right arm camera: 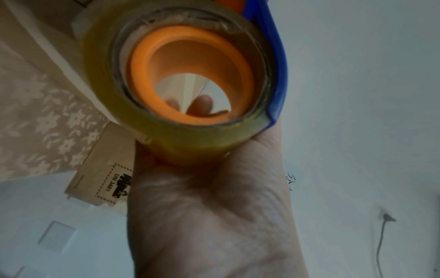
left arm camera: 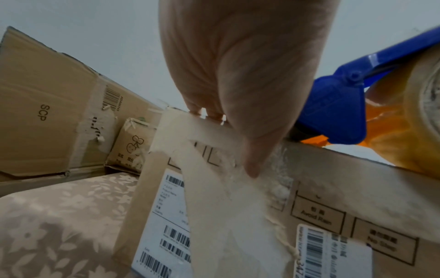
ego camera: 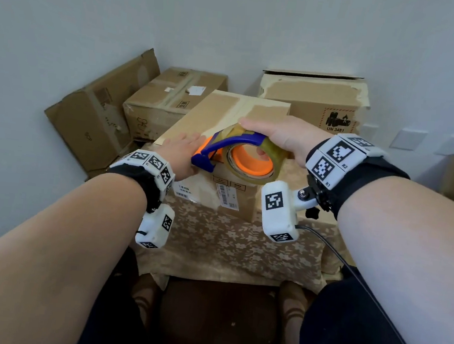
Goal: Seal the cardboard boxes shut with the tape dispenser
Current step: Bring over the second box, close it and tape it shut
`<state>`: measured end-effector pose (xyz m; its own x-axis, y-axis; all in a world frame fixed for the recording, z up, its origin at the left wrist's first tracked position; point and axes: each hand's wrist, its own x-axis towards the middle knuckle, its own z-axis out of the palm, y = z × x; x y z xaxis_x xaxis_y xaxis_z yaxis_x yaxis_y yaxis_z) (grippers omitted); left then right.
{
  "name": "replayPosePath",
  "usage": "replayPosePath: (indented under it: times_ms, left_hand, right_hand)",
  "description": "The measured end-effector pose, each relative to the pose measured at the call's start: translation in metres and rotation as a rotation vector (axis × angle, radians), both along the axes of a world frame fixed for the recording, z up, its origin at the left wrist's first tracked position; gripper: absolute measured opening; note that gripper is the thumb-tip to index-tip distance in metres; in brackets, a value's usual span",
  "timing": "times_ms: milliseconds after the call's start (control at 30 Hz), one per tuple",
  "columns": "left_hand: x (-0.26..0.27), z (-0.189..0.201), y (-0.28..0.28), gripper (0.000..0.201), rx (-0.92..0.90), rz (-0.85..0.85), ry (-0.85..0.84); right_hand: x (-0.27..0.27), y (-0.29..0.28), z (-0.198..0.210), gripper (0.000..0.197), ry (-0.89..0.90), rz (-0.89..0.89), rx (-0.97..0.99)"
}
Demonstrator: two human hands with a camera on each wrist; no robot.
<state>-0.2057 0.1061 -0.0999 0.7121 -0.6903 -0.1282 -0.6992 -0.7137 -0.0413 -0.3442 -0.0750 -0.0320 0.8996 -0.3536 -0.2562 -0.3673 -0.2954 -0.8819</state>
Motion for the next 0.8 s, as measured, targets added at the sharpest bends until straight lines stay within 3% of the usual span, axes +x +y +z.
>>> replayPosePath:
  times_ms: [133,333,800]
  left_hand:
    - [-0.006,0.005,-0.004,0.078,-0.029,0.004,0.039]
    - [-0.006,0.005,-0.005,0.084,-0.045,0.022,0.073]
    - [0.003,0.003,-0.008,0.086,0.018,0.063,0.094]
  right_hand:
    - [-0.003,0.000,0.000,0.040,-0.052,0.087,0.037]
    - [-0.004,-0.004,-0.005,0.028,-0.135,0.022,0.074]
    - [-0.050,-0.045,0.003,0.027,-0.104,0.065,-0.112]
